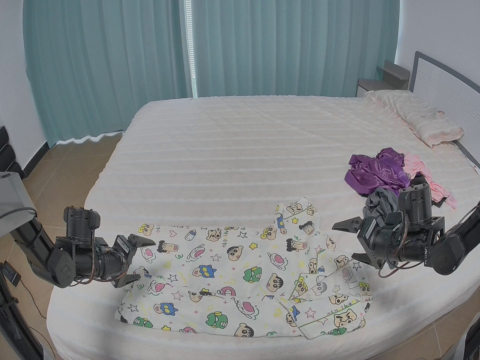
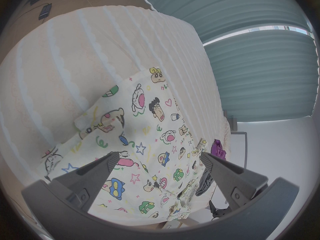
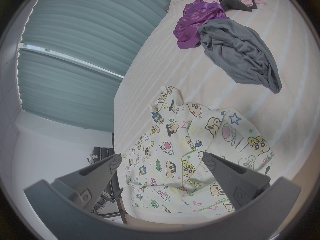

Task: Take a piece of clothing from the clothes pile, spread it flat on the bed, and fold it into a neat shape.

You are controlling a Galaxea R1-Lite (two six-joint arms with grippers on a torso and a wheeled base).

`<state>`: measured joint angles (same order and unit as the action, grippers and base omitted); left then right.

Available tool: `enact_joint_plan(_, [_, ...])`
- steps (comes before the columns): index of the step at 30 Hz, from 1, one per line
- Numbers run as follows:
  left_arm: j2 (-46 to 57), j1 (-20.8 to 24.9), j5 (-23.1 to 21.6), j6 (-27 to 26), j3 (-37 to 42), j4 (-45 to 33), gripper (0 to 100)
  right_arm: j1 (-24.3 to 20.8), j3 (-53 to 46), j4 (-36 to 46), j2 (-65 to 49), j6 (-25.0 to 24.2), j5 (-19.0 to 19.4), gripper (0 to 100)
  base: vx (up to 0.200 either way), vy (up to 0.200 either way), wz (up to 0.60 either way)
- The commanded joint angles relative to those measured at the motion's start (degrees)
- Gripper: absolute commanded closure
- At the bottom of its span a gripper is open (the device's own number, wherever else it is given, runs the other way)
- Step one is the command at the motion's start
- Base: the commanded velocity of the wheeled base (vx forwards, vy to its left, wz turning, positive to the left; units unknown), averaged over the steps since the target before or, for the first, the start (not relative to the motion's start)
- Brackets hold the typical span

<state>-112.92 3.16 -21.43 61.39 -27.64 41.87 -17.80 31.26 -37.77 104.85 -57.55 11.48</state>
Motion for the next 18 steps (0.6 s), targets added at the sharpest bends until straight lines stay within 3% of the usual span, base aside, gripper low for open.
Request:
enact_joint_plan(1, [-0.11,-0.34,0.34,-0.31,-0.23,1.28,0,-0.13,-0.14,-0.03,0.09,0.07,0.03,0,0.0,0.0,0.0])
enact_joint_plan(3, [0.07,-1.49,4.29,-1.1,-0.75,5.41,0,-1.27,-0.49,-0.03,-0.26,0.07,-0.5,0,0.0,0.0,0.0])
enact_joint_plan(6, [0.07,-1.93,5.52,-4.61,-1.63,9.37,0,-1.89,-0.67,-0.03,-0.7,0.07,-1.73,0,0.0,0.0,0.0])
enact_joint_plan(8, [-0.9,-3.33,5.43,-14.81,-5.41,9.63,0,-2.77,-0.76,-0.03,-0.96,0.16,-3.4,0,0.0,0.0,0.0])
enact_joint_plan(11, [-6.26,-5.27,6.31,-26.41,-14.99,3.74,0,-3.21,-1.02,-0.03,-1.58,0.25,-4.63,0,0.0,0.0,0.0])
enact_joint_plan(15, [-10.92,-6.32,7.02,-31.68,-24.31,-4.43,0,-3.3,-1.11,0.06,-2.28,0.25,-4.72,0,0.0,0.0,0.0])
enact_joint_plan(18, [-17.68,-7.46,4.64,-38.19,-32.74,-9.53,0,-4.09,-1.55,0.06,-2.9,0.25,-4.72,0,0.0,0.0,0.0])
